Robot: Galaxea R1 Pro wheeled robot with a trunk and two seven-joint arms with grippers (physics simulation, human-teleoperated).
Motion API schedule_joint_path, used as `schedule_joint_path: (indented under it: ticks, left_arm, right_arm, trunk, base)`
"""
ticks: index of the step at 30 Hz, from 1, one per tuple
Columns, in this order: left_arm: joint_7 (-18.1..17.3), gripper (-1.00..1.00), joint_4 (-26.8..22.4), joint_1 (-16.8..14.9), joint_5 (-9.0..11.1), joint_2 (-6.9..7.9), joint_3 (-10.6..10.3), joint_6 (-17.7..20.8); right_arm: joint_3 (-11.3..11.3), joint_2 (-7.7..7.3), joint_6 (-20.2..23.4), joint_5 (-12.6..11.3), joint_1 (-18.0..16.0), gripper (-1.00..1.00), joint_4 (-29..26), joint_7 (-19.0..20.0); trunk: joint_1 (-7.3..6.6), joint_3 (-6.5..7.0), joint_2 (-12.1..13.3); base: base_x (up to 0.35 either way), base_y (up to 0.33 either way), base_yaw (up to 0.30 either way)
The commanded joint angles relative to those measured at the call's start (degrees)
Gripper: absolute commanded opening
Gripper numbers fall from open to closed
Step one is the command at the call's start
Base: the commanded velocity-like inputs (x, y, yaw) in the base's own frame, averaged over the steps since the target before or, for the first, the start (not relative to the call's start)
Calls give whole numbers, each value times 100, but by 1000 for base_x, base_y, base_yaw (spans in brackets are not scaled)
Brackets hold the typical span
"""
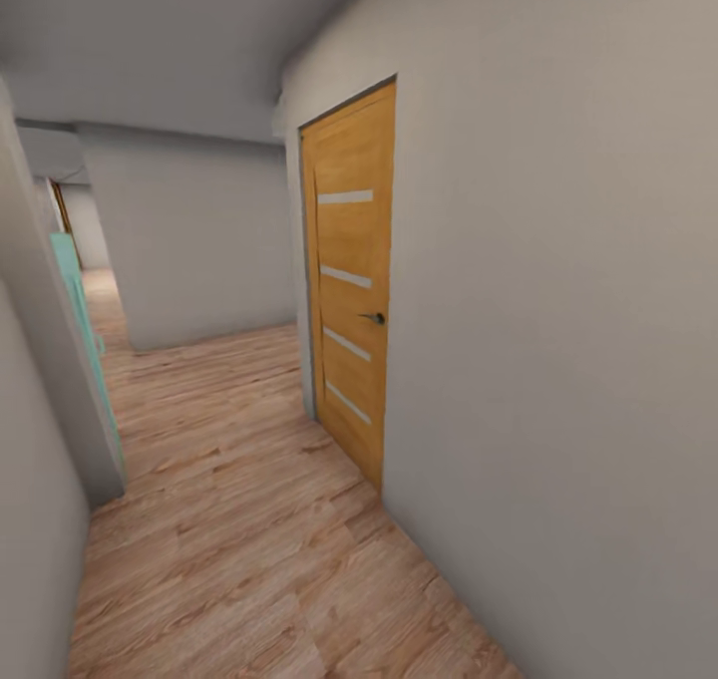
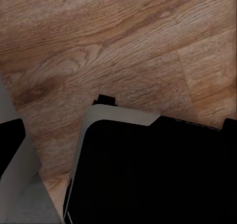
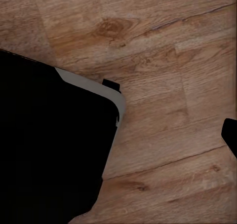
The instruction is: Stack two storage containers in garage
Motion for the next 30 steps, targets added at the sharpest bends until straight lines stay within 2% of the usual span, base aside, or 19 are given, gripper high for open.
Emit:
schedule_joint_path:
  ticks: [1,19,23,30]
  left_arm:
    - [-13,100,7,-2,18,0,43,-13]
    - [-13,100,7,-2,18,0,43,-13]
    - [-13,100,7,-2,18,0,43,-13]
    - [-13,100,7,-2,18,0,43,-13]
  right_arm:
    - [26,-1,-38,32,-6,100,18,0]
    - [77,2,-22,49,-6,100,18,-140]
    - [28,0,-26,33,-6,100,18,-146]
    - [70,0,-41,76,-6,100,18,-140]
  trunk:
    - [5,-1,-3]
    - [5,3,-3]
    - [5,3,-3]
    - [5,3,-3]
  base:
    - [322,0,76]
    - [321,0,238]
    - [321,0,87]
    - [321,0,12]
